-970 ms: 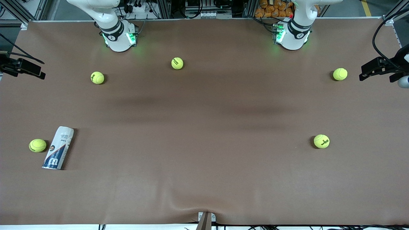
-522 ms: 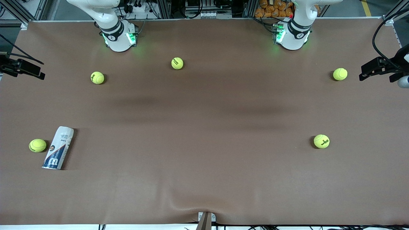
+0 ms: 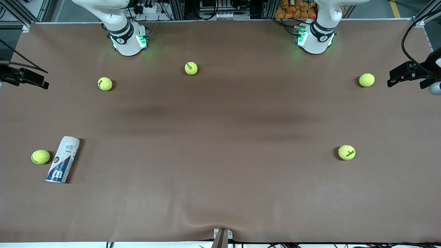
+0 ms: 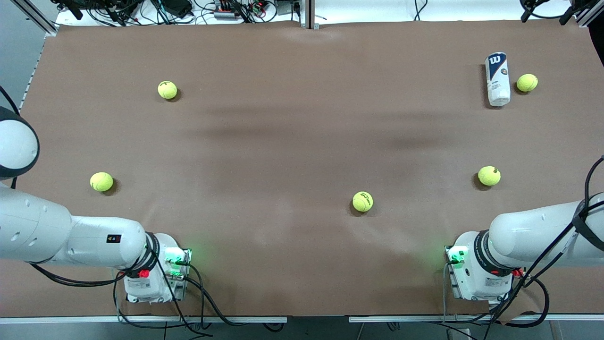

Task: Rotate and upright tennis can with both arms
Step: 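Reach the right gripper down to the lying Wilson can and grasp it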

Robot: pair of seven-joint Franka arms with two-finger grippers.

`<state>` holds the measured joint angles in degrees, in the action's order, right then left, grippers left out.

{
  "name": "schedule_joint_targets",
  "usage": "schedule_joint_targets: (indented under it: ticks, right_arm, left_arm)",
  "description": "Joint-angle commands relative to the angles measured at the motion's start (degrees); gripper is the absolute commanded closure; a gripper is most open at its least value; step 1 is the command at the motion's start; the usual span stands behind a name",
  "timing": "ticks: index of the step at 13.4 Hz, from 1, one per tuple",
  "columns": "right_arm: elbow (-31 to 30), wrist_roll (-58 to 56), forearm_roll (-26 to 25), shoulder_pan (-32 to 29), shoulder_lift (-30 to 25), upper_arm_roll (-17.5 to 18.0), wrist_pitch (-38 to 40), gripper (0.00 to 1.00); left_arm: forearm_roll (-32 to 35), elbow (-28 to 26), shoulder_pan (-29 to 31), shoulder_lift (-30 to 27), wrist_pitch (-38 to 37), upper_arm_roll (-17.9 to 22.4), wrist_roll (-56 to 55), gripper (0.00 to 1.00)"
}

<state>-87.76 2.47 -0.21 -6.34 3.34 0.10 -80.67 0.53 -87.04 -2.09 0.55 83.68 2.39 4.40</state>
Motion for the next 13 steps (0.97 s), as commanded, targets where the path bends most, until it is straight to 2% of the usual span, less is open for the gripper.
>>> schedule_joint_targets:
  ticks: [1,4,7,11,13]
  right_arm:
    - [1.53,-1.68,-3.03,-3.23,9.11,0.78,-3.59,0.00]
    - [2.59,-5.97,-4.01,-8.67,18.87,0.78,-13.43,0.00]
    - [2.77,-7.48,-4.27,-9.30,23.28,0.78,-19.32,0.00]
    - [2.68,-7.40,-4.01,-9.39,29.26,0.78,-31.89,0.00]
    - [2.59,-7.48,-4.10,-9.47,31.28,0.78,-34.02,0.00]
  left_arm:
    - [0.61,0.90,0.24,0.15,-0.88,-0.46,-0.45,0.00]
    - [0.61,0.90,0.33,0.24,-0.88,-0.46,-0.27,0.00]
    - [0.61,0.73,0.33,0.24,-0.88,-0.46,-0.19,0.00]
    - [0.61,0.73,0.42,0.24,-0.88,-0.46,-0.27,0.00]
    - [0.61,0.64,0.42,0.24,-0.88,-0.46,-0.18,0.00]
